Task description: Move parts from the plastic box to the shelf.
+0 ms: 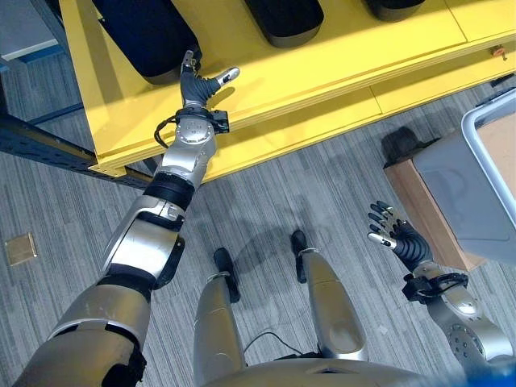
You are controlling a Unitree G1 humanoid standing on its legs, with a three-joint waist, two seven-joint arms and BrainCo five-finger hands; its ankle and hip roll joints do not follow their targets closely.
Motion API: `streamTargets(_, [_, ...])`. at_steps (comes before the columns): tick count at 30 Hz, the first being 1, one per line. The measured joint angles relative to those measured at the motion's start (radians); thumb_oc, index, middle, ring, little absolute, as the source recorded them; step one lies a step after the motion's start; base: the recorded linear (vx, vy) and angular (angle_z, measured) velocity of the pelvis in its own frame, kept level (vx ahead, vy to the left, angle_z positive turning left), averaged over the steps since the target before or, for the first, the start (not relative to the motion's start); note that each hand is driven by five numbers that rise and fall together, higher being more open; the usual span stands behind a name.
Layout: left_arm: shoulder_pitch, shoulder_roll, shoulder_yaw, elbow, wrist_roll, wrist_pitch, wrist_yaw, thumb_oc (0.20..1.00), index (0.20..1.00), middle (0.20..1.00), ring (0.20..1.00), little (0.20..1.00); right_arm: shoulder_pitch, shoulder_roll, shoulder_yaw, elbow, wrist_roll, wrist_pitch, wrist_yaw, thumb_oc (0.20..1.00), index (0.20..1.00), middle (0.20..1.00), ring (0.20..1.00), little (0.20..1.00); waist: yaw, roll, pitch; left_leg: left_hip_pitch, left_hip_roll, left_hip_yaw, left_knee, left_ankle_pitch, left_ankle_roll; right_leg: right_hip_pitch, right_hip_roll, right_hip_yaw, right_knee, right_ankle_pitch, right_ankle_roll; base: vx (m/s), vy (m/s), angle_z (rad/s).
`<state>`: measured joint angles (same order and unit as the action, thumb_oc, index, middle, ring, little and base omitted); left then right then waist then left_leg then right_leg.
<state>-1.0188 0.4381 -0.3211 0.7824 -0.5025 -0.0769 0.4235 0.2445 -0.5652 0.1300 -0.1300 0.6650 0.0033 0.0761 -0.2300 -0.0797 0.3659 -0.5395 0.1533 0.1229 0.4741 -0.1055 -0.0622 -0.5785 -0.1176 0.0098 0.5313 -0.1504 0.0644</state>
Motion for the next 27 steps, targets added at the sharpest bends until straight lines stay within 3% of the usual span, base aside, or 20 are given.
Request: streamTargets(27, [0.025,0.001,0.088,0.047,-0.067,-0.027,0.013,1.000,1.000,1.000,1.000,1.000,0.001,-0.004,0.001,0.000,0.000,0.000,0.001,1.000,1.000,1.000,1.000,1.000,0.004,-0.002,0.000,-0.001,0.000,-0.006,0.009,-0.002,-0.001,0.000,-0.001,-0.003,0.012,-0.006,-0.002,0.00,0.000,0.00])
